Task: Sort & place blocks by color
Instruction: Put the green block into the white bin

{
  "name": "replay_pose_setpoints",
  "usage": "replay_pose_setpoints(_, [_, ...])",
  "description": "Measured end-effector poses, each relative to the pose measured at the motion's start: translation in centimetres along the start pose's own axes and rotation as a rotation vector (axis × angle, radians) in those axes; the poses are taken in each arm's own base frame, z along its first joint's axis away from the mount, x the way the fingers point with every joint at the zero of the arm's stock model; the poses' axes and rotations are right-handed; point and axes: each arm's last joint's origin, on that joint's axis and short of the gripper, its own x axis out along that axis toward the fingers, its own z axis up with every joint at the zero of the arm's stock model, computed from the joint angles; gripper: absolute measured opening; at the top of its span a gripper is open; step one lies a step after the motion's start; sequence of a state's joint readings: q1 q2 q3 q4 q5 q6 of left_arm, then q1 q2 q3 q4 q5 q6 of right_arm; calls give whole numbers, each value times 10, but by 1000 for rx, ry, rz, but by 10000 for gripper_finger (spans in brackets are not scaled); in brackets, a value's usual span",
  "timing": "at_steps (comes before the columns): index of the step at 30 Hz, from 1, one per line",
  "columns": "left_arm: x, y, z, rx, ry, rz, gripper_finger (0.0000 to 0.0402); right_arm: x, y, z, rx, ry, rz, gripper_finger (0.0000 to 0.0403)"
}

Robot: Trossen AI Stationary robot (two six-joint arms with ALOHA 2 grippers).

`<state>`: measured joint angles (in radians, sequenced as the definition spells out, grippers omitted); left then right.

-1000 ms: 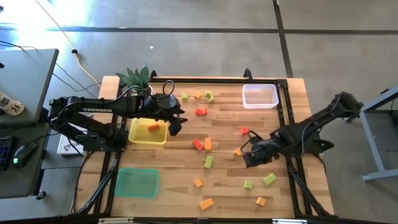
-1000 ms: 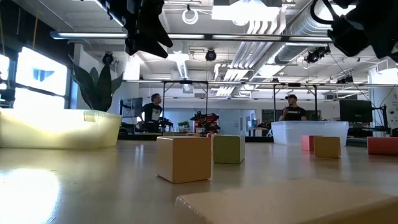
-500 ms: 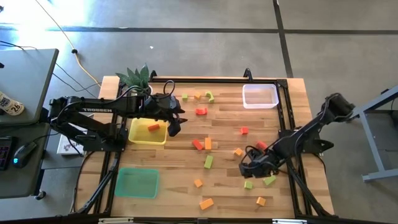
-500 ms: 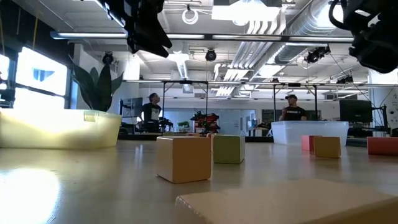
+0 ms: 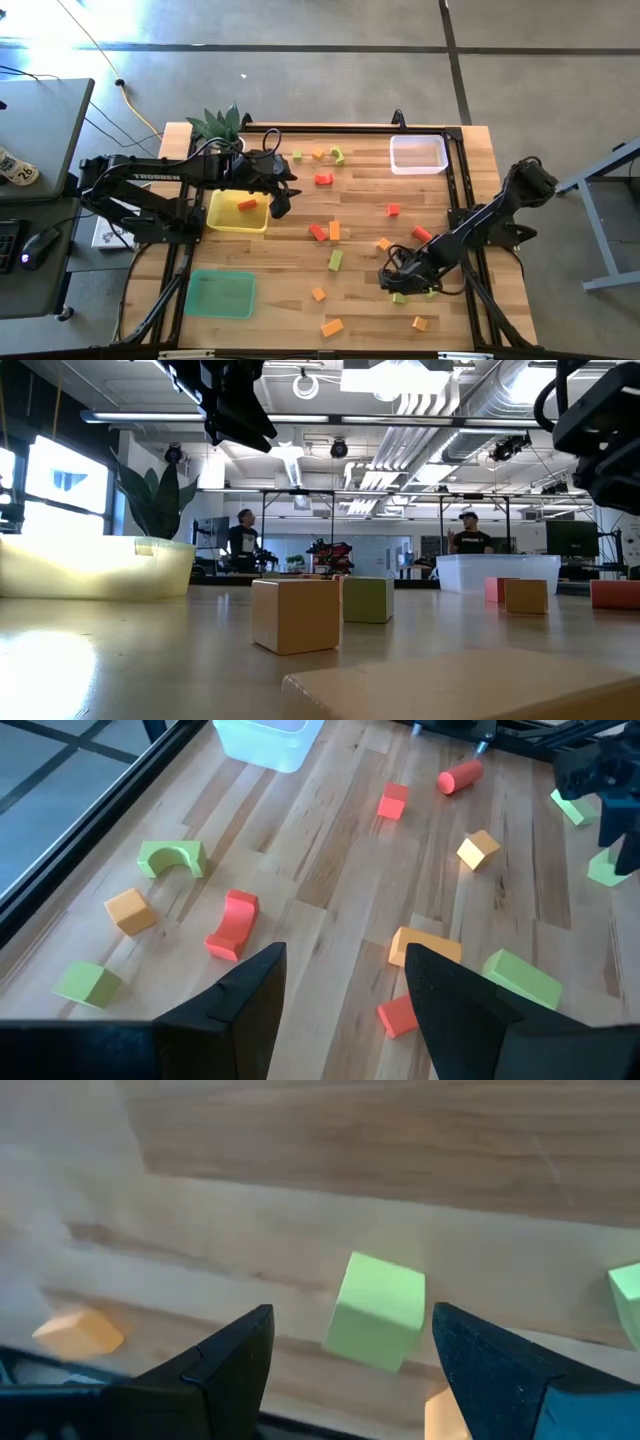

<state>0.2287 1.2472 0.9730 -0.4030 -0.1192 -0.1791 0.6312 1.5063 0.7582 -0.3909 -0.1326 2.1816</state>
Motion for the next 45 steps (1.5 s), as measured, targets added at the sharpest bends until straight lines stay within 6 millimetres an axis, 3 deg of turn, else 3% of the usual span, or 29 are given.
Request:
replay_pose_setpoints(8, [0,0,0,0,-3,-1,195,12,0,2,22,-20,-30,245])
replay_pose_setpoints(19, [0,-1,3,-4,-32,-6,195,17,2,0,6,15,-24,98])
replay_pose_setpoints(27, [0,-2,10,-12,-102,-19,195,17,5,0,-20,18,8,98])
replay_pose_setpoints(34, [-1,-2,14,57,-142,-22,195,7,16,2,-42,-70,174,103])
replay_pose_setpoints(45, [0,-3,16,253,-163,-10,195,-27,39,38,-132,-322,366,102])
